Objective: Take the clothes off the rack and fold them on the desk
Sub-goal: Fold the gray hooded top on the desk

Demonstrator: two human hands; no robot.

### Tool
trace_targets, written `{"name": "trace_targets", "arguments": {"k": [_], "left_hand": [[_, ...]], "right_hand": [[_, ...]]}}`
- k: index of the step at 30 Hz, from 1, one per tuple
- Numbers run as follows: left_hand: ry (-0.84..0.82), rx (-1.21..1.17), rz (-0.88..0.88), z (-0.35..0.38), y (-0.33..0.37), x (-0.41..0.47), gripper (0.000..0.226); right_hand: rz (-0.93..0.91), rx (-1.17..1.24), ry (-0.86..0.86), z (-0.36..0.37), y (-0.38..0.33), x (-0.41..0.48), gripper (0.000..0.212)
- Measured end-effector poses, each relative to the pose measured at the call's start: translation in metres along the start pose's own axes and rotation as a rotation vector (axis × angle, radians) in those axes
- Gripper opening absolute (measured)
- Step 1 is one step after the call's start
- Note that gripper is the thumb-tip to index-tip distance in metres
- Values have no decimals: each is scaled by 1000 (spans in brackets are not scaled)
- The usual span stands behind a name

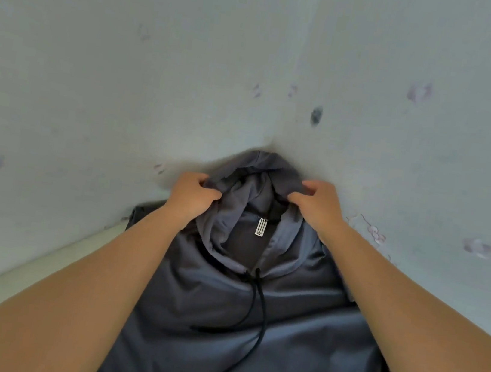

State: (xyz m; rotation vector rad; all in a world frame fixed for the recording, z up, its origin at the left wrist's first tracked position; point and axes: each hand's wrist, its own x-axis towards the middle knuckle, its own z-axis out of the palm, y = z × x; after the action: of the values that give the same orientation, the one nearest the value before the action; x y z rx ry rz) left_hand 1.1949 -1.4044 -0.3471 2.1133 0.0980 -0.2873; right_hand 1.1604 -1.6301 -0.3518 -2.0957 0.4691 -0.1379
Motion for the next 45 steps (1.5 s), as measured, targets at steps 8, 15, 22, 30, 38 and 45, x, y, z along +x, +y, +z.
{"name": "trace_targets", "arguments": {"k": [8, 15, 22, 30, 38, 45], "left_hand": [[117, 389, 445, -3, 1, -14, 19], [207, 40, 780, -54, -1, -70, 22], [-317, 623, 801, -63, -96, -117, 53], [-107, 524, 568, -32, -51, -75, 43], [-259, 675, 448, -23, -44, -37, 15], [-102, 252, 391, -47, -23, -31, 16]], "right_hand": [[-292, -296, 26, -12, 1, -19, 39], [-566, -47, 301, -61, -1, -83, 38], [-385, -442, -336, -76, 63, -142, 54], [-265, -535, -172, -53, 35, -98, 28], [-210, -803, -454, -52, 31, -76, 51], [-274, -475, -234, -67, 7, -49, 6]]}}
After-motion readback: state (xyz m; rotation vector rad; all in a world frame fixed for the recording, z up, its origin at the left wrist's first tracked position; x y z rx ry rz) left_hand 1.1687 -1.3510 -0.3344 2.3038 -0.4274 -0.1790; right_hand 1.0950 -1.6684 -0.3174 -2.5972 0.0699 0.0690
